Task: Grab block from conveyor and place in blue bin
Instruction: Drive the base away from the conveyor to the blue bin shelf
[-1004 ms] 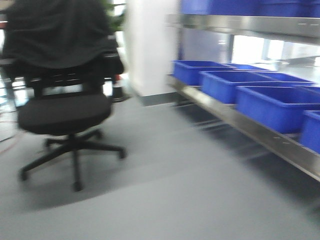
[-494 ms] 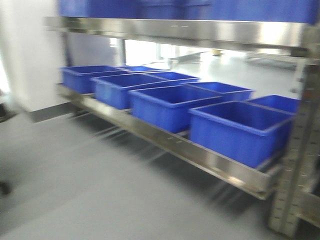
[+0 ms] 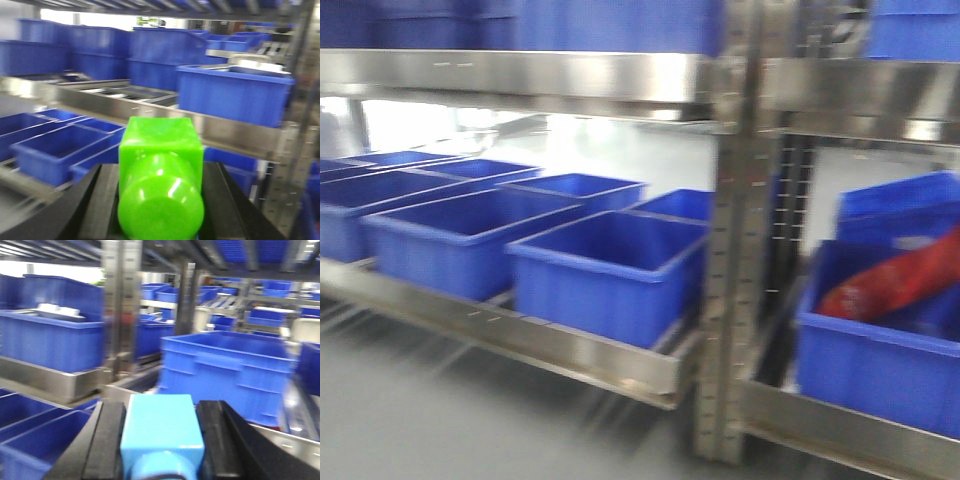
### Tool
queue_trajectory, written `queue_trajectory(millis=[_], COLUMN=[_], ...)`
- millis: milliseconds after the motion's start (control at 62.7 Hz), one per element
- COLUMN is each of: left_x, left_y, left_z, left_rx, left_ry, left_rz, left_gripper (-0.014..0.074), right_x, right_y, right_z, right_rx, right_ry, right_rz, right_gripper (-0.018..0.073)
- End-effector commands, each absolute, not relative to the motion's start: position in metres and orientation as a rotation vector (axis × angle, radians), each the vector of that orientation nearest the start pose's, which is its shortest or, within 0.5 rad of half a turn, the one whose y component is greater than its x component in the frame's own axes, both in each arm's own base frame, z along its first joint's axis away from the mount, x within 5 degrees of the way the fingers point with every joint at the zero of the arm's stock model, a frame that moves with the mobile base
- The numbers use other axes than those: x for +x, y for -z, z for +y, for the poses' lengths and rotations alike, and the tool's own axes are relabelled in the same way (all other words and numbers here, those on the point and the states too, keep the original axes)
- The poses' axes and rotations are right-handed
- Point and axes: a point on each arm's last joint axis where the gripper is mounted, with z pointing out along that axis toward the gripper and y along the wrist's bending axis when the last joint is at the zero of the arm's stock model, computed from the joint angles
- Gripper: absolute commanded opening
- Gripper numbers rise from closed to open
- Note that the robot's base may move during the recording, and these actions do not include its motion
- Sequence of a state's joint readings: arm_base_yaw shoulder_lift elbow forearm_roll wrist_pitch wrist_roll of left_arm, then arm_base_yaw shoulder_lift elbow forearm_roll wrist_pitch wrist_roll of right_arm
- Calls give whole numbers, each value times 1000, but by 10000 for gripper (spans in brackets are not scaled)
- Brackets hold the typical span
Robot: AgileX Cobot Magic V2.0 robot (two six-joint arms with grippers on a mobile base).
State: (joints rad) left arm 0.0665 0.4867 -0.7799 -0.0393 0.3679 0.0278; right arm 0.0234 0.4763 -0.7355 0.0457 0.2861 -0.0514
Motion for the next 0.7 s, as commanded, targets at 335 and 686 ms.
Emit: queue_trajectory(millis=[335, 686], left_x=[84, 84], left_y=[-405, -405], left_z=[4, 4], left_rx=[-49, -49], left_ry=[-27, -27], left_rz=[1539, 1539], left_gripper=[-111, -111], right_x=[85, 85], right_y=[-400, -400], right_z=[3, 3], right_rx=[-32, -32], right_ry=[-15, -15], right_rz=[1484, 1484], right_gripper=[-162, -162])
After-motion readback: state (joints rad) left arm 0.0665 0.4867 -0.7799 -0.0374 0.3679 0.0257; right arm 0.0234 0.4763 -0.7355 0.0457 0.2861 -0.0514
